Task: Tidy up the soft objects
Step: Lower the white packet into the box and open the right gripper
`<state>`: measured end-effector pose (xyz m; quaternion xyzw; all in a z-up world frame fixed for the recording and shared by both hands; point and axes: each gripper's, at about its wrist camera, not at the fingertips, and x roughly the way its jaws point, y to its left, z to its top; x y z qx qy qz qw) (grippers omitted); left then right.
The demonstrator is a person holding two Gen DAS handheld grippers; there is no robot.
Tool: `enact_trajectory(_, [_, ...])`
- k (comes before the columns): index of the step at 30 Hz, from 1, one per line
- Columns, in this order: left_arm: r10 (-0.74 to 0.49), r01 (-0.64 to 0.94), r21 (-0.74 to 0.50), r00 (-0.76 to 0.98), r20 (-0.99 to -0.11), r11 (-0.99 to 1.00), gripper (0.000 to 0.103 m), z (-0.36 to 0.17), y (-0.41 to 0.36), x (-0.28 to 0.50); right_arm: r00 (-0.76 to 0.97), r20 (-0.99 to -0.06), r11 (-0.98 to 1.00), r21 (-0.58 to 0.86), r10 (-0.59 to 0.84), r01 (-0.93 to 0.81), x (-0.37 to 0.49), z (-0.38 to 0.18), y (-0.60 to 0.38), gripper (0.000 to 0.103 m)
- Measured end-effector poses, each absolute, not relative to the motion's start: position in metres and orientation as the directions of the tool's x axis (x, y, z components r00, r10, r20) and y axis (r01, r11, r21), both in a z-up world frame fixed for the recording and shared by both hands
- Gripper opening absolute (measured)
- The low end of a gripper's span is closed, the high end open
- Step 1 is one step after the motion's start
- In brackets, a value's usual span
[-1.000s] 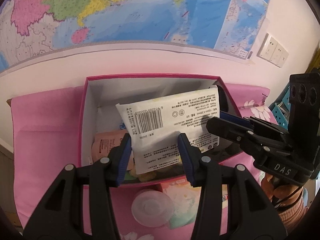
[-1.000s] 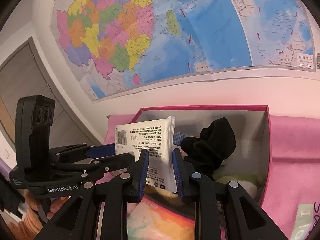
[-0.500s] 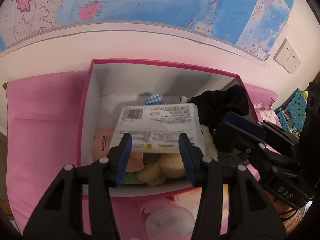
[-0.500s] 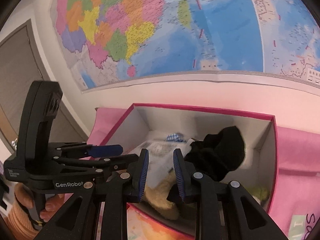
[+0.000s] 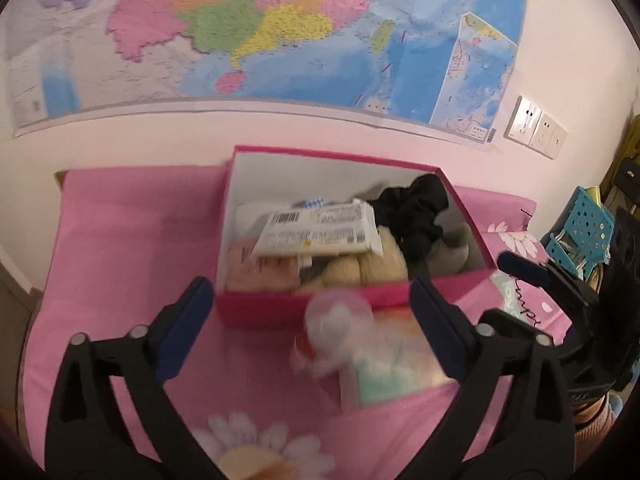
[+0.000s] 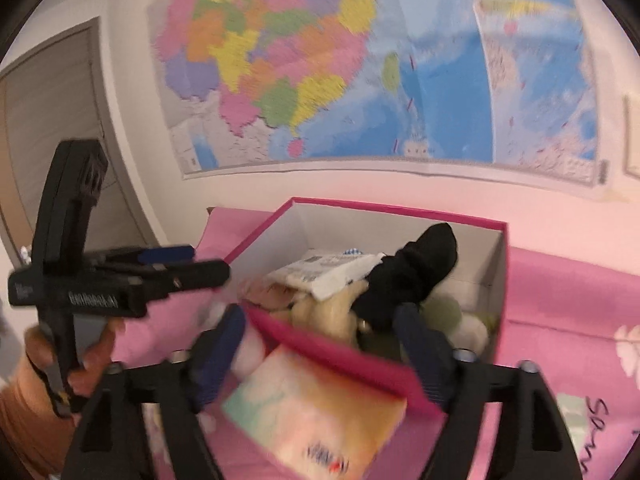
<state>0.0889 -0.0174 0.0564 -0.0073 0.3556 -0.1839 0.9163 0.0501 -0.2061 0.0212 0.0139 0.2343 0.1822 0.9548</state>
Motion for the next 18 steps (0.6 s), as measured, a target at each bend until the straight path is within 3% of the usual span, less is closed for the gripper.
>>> enact_trajectory(12, [-0.194,0.27,0.007,0.711,-0.676,0.963,0.103,0.032,-0.022,0.015,0.815,-0.494,0.953,0.142,0.302,-0.268,-0.019,-0.023,-0.2,0.09])
enact_trajectory(18, [-0.195,0.257,-0.014,0.694,-0.693,0.966,0.103,0.028,-0.023,0.001,0.813,-0.501,0.955,0.137,0.295,-0.263,-0.032,-0.029,-0.193,0.09])
